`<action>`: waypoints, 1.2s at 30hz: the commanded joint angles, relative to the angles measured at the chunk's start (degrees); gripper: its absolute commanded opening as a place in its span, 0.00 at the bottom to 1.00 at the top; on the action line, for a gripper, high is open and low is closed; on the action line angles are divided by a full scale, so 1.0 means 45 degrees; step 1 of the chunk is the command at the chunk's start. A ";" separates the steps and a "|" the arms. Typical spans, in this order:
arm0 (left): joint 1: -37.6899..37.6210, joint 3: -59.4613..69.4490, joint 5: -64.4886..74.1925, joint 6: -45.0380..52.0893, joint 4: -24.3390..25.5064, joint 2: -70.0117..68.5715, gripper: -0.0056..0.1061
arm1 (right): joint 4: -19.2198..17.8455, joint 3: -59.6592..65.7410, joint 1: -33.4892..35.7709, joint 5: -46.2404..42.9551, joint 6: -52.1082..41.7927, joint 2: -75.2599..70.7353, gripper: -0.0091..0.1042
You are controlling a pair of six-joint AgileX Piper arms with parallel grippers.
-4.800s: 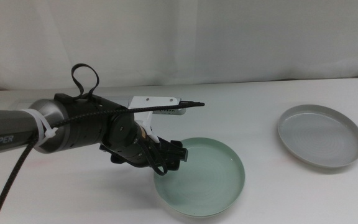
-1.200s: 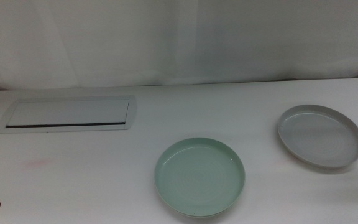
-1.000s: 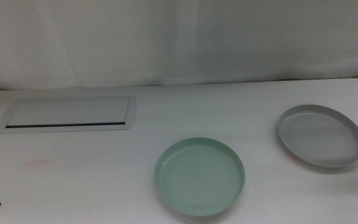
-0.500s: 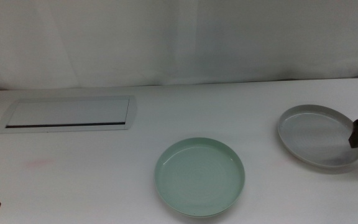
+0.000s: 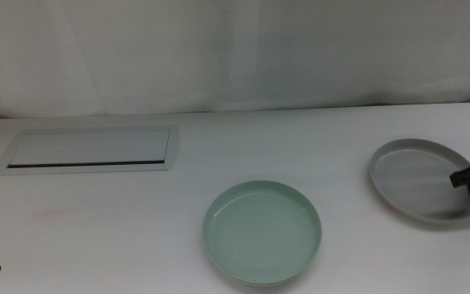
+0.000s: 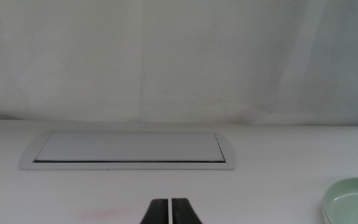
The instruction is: Stack the three bowls on top of each other.
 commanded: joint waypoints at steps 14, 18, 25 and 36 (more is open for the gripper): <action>0.0010 0.0517 -0.0152 -0.0113 -0.0070 -0.0057 0.02 | 0.1319 -0.0089 -0.0018 -0.0071 -0.0053 0.0413 0.06; 0.0010 0.0517 -0.0236 -0.0113 -0.0070 -0.0057 0.02 | 0.1855 -0.0089 -0.0018 -0.0014 -0.0053 0.0151 0.06; 0.0010 0.0517 -0.0236 -0.0113 -0.0070 -0.0057 0.02 | 0.2090 -0.0095 -0.0018 0.0442 -0.0053 -0.1375 0.06; 0.0010 0.0517 -0.0236 -0.0113 -0.0070 -0.0057 0.02 | 0.3527 -0.0095 -0.0371 0.1961 -0.0088 -0.4039 0.06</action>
